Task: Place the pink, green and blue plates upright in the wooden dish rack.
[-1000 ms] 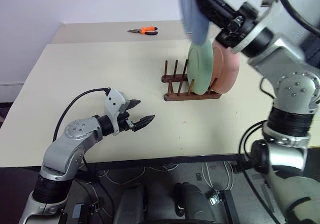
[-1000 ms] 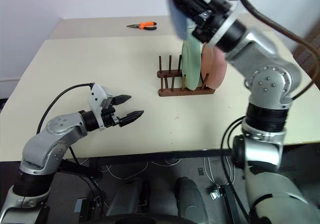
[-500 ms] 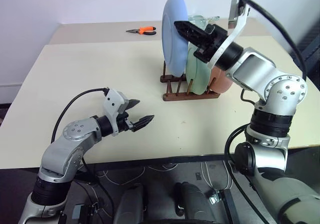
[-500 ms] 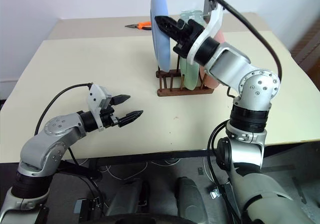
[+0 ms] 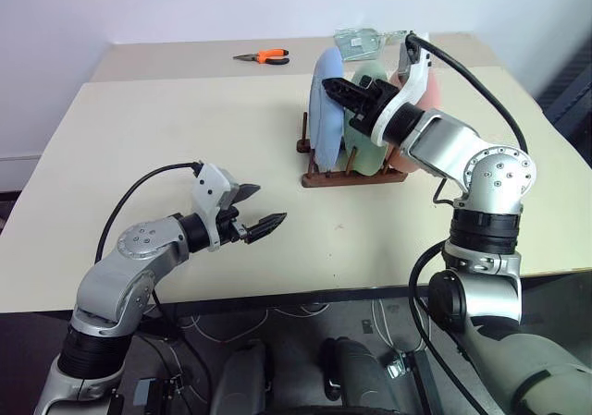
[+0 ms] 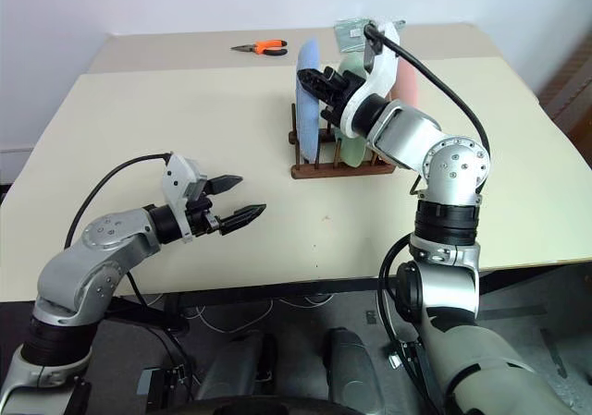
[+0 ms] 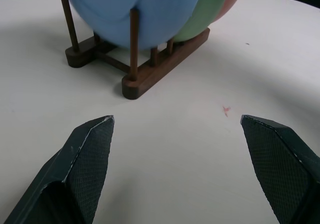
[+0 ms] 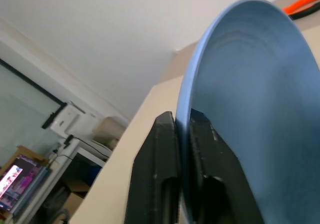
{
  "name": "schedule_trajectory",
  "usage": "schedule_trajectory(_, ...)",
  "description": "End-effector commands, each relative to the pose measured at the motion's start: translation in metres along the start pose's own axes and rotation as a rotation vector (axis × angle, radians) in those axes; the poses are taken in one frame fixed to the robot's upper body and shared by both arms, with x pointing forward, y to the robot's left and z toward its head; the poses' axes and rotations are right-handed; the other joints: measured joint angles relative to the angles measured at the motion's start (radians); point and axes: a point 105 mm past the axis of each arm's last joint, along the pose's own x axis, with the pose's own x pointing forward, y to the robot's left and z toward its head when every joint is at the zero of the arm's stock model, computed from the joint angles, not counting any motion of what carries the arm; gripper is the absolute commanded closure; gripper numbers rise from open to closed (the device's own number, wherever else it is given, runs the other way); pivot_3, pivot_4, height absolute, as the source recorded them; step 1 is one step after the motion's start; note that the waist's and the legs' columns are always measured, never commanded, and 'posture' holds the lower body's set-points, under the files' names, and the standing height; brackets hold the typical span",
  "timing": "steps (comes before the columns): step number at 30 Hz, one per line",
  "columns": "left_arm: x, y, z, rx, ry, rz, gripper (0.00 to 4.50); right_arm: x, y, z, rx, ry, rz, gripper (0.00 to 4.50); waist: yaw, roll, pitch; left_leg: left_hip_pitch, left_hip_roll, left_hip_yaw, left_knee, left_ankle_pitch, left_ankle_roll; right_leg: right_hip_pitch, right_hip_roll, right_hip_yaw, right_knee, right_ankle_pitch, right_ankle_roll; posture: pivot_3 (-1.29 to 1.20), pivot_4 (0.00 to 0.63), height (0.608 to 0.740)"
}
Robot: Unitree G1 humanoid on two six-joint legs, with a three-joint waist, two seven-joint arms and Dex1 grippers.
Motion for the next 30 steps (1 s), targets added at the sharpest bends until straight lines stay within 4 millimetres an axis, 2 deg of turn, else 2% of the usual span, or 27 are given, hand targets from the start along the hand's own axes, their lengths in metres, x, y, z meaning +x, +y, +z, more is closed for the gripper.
schedule_trajectory(1,-0.002,-0.004,0.013,0.035,-0.040,-0.007,0.31,0.001,0.017,0.017,-0.143,-0.050,0.046,2.08,0.000,0.000,0.000,0.000,0.000,0.000,0.000,0.000,0.000,0.000,0.000,0.000,0.000,0.000,0.000,0.00,0.150,0.740)
schedule_trajectory(3,-0.003,-0.006,0.014,0.037,-0.039,-0.007,0.31,-0.001,0.024,0.018,-0.354,-0.031,0.042,1.08,0.001,0.000,0.000,0.000,0.000,0.000,0.000,0.000,0.000,0.000,0.000,0.000,0.000,0.000,0.000,0.00,0.150,0.740)
schedule_trajectory(5,-0.004,-0.006,0.015,0.037,-0.042,-0.004,0.31,-0.008,0.028,0.019,-0.576,-0.009,0.042,1.08,0.002,0.000,0.000,-0.001,0.000,0.000,0.000,0.000,0.000,-0.001,0.000,0.000,-0.001,0.000,0.000,0.00,0.150,0.740)
schedule_trajectory(7,-0.005,-0.004,0.017,0.042,-0.048,0.012,0.31,-0.020,0.024,0.027,-0.790,-0.001,0.019,1.08,0.002,0.000,0.000,-0.001,-0.001,0.000,0.000,-0.001,0.001,-0.001,0.000,0.000,-0.001,0.000,0.000,0.00,0.150,0.740)
schedule_trajectory(9,-0.007,-0.002,0.018,0.042,-0.052,0.031,0.31,-0.032,0.020,0.034,-0.898,0.006,0.013,1.08,0.003,0.000,0.000,-0.001,-0.001,0.000,0.000,-0.001,0.001,-0.001,0.000,0.000,-0.002,0.000,0.000,0.00,0.150,0.740)
schedule_trajectory(10,-0.010,0.002,0.017,0.040,-0.051,0.052,0.31,-0.047,0.021,0.041,-0.944,-0.004,0.045,1.08,0.006,0.000,0.000,-0.001,-0.001,0.000,0.000,-0.001,0.001,-0.001,0.000,0.000,-0.002,0.000,0.000,0.00,0.150,0.740)
schedule_trajectory(12,-0.018,0.014,0.010,0.051,-0.024,0.102,0.31,-0.084,0.026,0.048,-0.958,-0.006,0.166,1.08,0.010,-0.001,0.001,-0.001,-0.001,0.000,0.000,-0.001,0.002,0.000,0.000,0.000,-0.003,0.000,0.000,0.00,0.150,0.740)
schedule_trajectory(15,-0.030,0.031,-0.004,0.068,0.036,0.168,0.31,-0.131,0.006,0.041,-0.962,0.101,0.178,1.08,0.024,-0.001,0.001,-0.001,-0.001,0.000,0.000,-0.003,0.005,0.001,0.000,0.000,-0.004,0.000,0.001,0.00,0.150,0.740)
schedule_trajectory(17,-0.042,0.044,-0.018,0.081,0.089,0.213,0.31,-0.157,-0.020,0.027,-0.931,0.198,0.118,1.08,0.025,-0.001,0.000,-0.001,0.000,0.001,0.000,-0.003,0.005,0.001,0.000,0.000,-0.005,0.000,0.001,0.00,0.150,0.740)
schedule_trajectory(20,-0.059,0.062,-0.042,0.117,0.175,0.281,0.31,-0.185,-0.063,0.006,-0.888,0.298,-0.015,1.08,0.022,-0.001,0.000,0.001,0.001,0.001,0.000,-0.003,0.005,0.002,-0.001,0.000,-0.005,-0.001,0.000,0.00,0.150,0.740)
schedule_trajectory(22,-0.068,0.069,-0.052,0.126,0.206,0.301,0.31,-0.197,-0.087,-0.013,-0.902,0.384,-0.087,1.08,0.021,-0.001,0.000,0.002,0.001,0.003,0.000,-0.003,0.005,0.001,-0.001,0.001,-0.005,-0.002,-0.003,0.00,0.150,0.740)
schedule_trajectory(24,-0.070,0.070,-0.054,0.128,0.209,0.308,0.31,-0.206,-0.101,-0.021,-0.921,0.424,-0.115,1.08,0.024,-0.001,0.000,0.002,0.001,0.003,0.000,-0.003,0.005,0.001,-0.001,0.002,-0.004,-0.002,-0.003,0.00,0.150,0.740)
schedule_trajectory(30,-0.076,0.066,-0.060,0.103,0.192,0.324,0.31,-0.192,-0.111,-0.026,-0.917,0.366,-0.122,1.08,0.023,-0.001,0.000,0.002,0.002,0.003,0.000,-0.003,0.005,0.001,-0.001,0.002,-0.004,-0.002,-0.002,0.00,0.150,0.740)
